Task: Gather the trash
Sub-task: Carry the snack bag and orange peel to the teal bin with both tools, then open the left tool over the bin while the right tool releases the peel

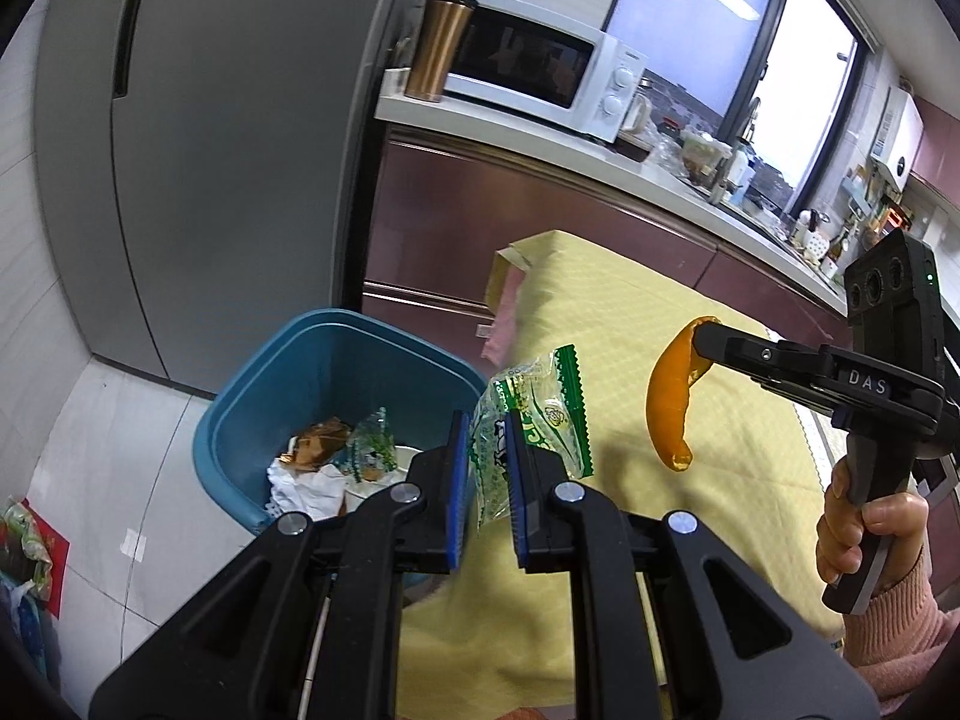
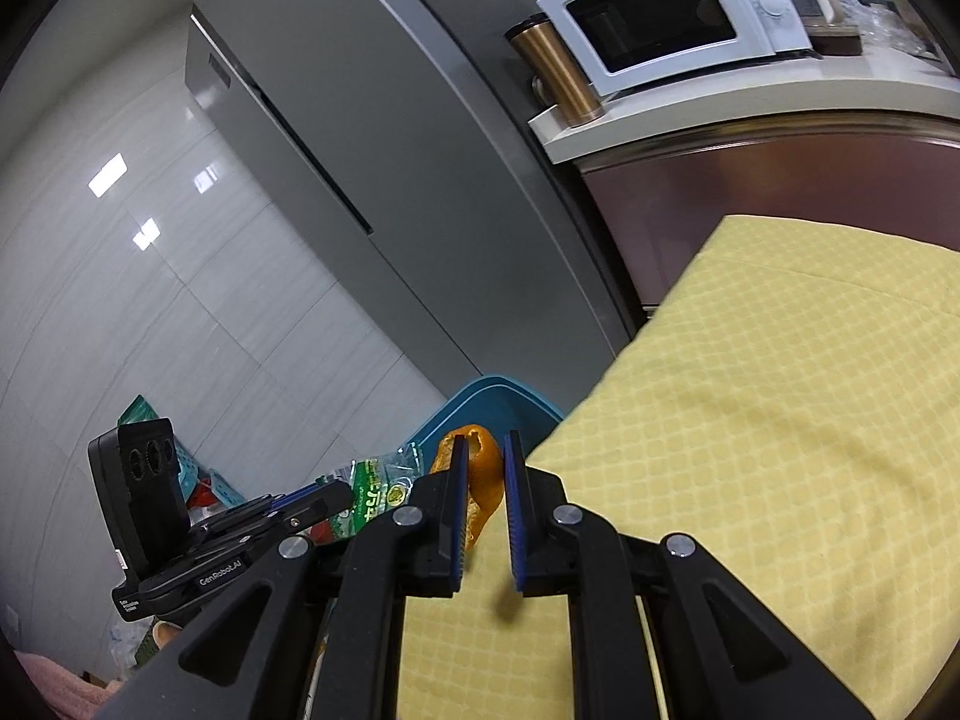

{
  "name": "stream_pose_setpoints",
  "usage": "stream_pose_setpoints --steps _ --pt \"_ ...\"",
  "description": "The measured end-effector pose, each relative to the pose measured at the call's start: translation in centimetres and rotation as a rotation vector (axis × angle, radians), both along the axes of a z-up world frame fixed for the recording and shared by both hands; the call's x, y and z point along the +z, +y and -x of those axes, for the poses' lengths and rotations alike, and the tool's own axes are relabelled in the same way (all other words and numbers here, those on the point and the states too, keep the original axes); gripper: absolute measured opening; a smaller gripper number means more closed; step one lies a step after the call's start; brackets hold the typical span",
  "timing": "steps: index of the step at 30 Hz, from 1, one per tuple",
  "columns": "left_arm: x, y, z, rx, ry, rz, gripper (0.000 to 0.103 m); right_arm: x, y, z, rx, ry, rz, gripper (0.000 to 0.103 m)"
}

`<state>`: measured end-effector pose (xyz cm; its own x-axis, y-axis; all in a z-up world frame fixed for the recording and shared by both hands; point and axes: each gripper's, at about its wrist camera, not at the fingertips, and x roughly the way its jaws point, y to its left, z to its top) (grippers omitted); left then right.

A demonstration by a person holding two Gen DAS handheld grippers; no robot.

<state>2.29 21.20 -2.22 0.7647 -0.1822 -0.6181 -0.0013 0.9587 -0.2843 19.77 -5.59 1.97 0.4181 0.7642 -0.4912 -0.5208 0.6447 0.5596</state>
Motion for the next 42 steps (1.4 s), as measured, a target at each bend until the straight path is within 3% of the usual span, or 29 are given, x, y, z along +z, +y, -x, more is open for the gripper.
stream_pose_setpoints --steps 14,42 --pt "-1.8 3.0 -1.2 0.080 0.040 -0.008 0.012 -0.3 4.2 -1.4 0.053 0.002 0.029 0.010" --pt "-6.1 5.0 -4.9 0.133 0.137 0.004 0.013 -3.4 9.8 -3.4 0.095 0.061 0.148 0.011"
